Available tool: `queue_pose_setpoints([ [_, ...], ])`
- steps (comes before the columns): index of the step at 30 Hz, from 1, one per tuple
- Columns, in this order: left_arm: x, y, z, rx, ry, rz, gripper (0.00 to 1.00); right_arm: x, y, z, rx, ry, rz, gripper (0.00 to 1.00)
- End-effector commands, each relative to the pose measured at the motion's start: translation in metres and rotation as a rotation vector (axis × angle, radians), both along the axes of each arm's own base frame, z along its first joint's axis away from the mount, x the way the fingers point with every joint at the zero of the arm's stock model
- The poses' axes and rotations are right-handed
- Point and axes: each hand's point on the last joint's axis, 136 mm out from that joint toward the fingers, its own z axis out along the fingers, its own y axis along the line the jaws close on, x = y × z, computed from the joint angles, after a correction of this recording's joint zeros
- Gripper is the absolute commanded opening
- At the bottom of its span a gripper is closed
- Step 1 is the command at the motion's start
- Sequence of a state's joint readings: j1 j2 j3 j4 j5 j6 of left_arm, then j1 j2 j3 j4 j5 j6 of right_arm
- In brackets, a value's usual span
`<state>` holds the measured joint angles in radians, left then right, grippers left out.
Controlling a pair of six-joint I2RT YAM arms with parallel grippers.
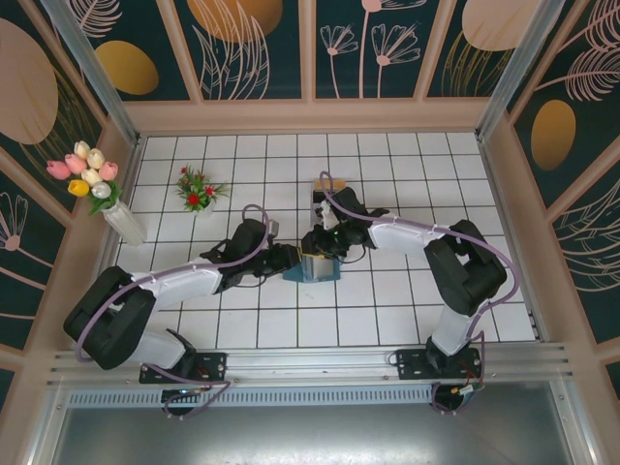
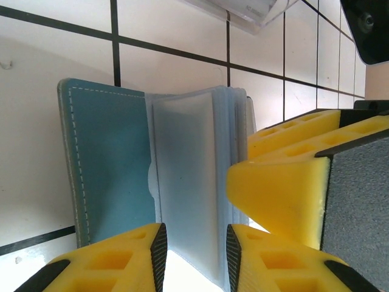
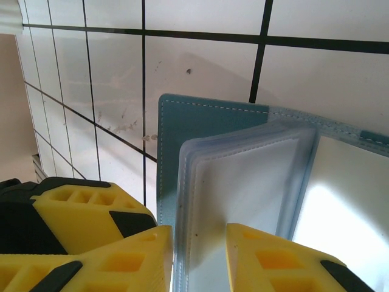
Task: Take the credit cards out of the card holder
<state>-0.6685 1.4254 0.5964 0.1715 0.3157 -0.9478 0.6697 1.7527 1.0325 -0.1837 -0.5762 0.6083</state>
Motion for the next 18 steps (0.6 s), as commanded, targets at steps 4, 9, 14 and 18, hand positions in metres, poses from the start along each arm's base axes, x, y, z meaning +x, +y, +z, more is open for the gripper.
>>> queue_pose_setpoints([
  [4, 0.003, -0.019, 0.010, -0.052, -0.014, -0.039, 0.33, -0.004, 0.002, 0.007, 0.024, -0.011, 0.019, 0.30],
  [9, 0.001, -0.023, 0.006, -0.055, -0.003, -0.053, 0.34, -0.004, 0.002, 0.007, 0.026, -0.012, 0.017, 0.30],
  [14, -0.003, -0.026, 0.010, -0.089, 0.000, -0.059, 0.35, -0.004, 0.001, 0.006, 0.025, -0.006, 0.013, 0.27],
  [18, -0.007, -0.012, 0.015, -0.068, -0.009, -0.016, 0.31, -0.002, 0.001, 0.010, 0.030, -0.010, 0.002, 0.25],
])
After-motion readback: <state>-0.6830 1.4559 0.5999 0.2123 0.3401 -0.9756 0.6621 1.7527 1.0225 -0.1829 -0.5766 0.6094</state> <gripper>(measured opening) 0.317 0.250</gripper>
